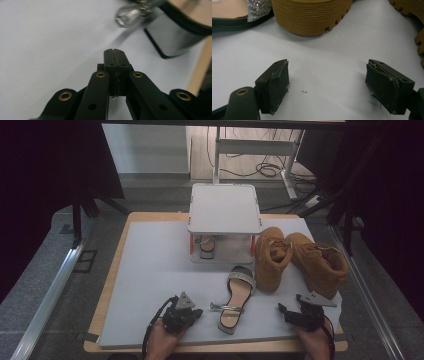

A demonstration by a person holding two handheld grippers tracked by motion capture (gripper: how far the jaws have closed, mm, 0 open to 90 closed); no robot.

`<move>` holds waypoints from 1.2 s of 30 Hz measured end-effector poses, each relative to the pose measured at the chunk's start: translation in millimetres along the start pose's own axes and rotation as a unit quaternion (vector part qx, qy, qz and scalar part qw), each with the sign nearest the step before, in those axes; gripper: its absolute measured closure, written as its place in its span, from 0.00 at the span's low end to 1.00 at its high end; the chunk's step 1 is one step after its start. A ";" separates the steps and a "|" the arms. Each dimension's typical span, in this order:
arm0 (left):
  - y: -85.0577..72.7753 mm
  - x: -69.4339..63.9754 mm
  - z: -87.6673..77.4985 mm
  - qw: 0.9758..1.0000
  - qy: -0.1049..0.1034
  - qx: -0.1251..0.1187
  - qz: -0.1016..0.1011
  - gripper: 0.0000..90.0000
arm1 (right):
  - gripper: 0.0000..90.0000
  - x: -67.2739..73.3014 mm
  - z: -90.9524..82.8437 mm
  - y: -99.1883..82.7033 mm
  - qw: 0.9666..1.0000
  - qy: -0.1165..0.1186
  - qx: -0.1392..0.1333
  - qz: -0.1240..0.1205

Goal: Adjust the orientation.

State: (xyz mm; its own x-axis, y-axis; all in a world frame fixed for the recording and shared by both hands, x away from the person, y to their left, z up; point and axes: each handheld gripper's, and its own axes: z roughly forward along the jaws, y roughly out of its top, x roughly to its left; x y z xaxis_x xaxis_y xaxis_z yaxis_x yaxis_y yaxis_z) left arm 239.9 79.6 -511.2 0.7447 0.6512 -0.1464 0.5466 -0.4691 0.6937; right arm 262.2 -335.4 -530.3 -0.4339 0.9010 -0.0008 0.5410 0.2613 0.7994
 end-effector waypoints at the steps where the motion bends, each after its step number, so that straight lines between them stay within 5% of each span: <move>1: -0.1 -3.0 -0.4 1.000 -0.003 0.001 0.004 1.00 | 0.22 0.0 0.0 0.0 1.000 0.000 0.000 0.000; 25: 6.6 -67.1 15.6 0.995 -0.083 -0.014 0.062 1.00 | 0.22 0.1 0.0 0.0 1.000 0.000 0.000 0.000; 36: 14.4 -78.9 26.0 0.992 -0.093 -0.020 0.077 1.00 | 0.22 0.1 0.0 0.0 1.000 0.000 0.000 0.000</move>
State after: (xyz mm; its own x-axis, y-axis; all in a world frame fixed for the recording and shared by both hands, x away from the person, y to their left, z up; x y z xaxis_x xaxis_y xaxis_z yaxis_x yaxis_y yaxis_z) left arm 199.0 6.0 -508.0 0.8785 0.4496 -0.1616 0.4074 -0.5282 0.7450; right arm 262.1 -335.3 -530.4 -0.4336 0.9011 -0.0016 0.5408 0.2616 0.7995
